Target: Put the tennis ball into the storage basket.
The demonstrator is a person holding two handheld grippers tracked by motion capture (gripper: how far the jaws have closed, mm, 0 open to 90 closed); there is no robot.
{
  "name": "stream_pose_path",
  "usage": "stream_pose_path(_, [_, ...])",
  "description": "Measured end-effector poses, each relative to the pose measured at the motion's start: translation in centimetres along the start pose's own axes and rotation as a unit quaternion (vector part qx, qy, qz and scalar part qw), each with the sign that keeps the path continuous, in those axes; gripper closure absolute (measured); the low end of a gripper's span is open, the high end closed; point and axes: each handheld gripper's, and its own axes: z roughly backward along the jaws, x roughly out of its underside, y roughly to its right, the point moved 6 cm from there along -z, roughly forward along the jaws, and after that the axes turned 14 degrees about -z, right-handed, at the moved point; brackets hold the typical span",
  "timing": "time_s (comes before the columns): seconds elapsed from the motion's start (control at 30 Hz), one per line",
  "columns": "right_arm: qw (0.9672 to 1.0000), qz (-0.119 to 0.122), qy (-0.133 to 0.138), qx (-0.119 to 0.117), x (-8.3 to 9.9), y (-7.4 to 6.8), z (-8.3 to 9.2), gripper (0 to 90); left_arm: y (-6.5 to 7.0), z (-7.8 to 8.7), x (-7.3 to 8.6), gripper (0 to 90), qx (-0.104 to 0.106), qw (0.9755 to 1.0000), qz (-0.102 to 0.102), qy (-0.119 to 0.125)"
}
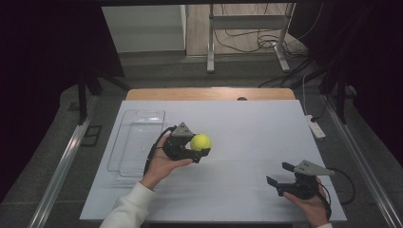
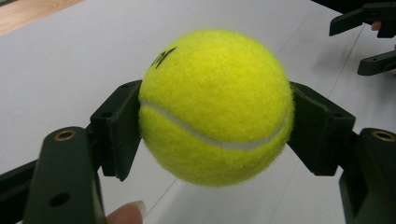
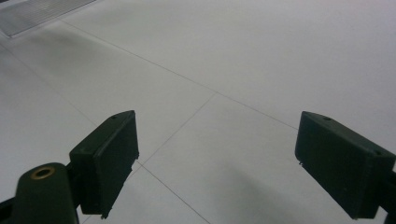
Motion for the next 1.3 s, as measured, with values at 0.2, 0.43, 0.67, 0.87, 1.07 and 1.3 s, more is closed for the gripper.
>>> stream_pose_path(0.2, [1.0000, 0.000, -0.001, 0.001, 0.0, 0.0, 0.0, 13.4, -0.6, 0.3, 0.2, 26.6, -0.008, 1.0000, 0.006, 0.001])
stream_pose_path(0.43, [1.0000, 0.001, 0.000, 0.001, 0.0, 0.0, 0.0, 13.5, -1.1, 0.6, 0.2, 26.6, -0.018, 0.9998, 0.010, 0.004])
stream_pose_path(0.67, [1.0000, 0.002, 0.000, 0.001, 0.0, 0.0, 0.0, 13.4, -1.5, 1.0, 0.2, 26.6, -0.026, 0.9995, 0.013, 0.008])
stream_pose_path(0.87, [1.0000, 0.002, 0.001, 0.001, 0.0, 0.0, 0.0, 13.4, -2.0, 1.7, 0.2, 26.6, -0.034, 0.9991, 0.020, 0.013])
stream_pose_path(1.07, [1.0000, 0.001, 0.002, -0.001, 0.0, 0.0, 0.1, 13.5, -2.5, 2.3, 0.2, 26.6, -0.044, 0.9987, 0.022, 0.017])
stream_pose_path(1.3, [1.0000, 0.000, 0.002, 0.000, 0.0, 0.0, 0.1, 13.5, -3.3, 3.2, 0.4, 26.6, -0.053, 0.9978, 0.032, 0.023])
